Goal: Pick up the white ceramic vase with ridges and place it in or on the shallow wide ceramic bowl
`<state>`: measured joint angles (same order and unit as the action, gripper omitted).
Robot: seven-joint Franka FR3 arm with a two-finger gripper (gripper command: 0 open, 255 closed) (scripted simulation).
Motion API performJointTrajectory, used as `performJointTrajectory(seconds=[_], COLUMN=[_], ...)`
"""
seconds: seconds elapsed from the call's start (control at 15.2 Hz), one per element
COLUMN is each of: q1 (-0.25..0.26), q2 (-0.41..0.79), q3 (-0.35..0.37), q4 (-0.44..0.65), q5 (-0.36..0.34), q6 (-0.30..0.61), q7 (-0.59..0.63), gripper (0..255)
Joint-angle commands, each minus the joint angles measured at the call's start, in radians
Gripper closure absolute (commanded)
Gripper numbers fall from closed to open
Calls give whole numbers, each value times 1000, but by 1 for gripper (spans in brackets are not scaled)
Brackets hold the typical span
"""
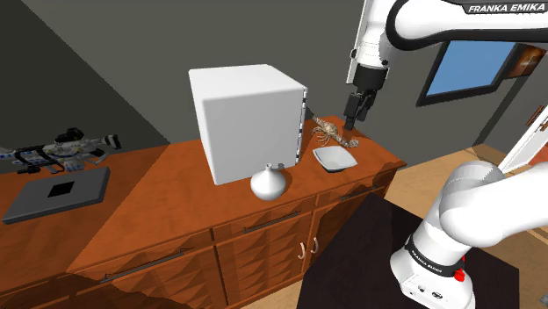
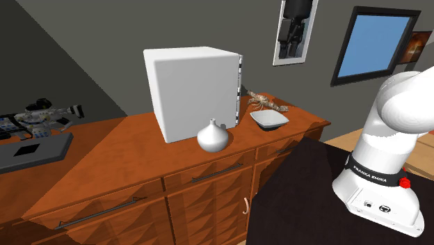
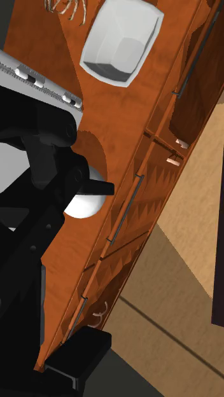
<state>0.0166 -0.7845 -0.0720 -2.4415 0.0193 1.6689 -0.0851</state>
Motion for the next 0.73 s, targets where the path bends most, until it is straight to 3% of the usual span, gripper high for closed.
performJointTrajectory(seconds=[0.0,0.66], q1=[0,17], q2=[0,364], q3=[0,-13], q4=[0,48], q5=[0,0], q6=[0,290], q7=[0,-30], gripper=[0,0])
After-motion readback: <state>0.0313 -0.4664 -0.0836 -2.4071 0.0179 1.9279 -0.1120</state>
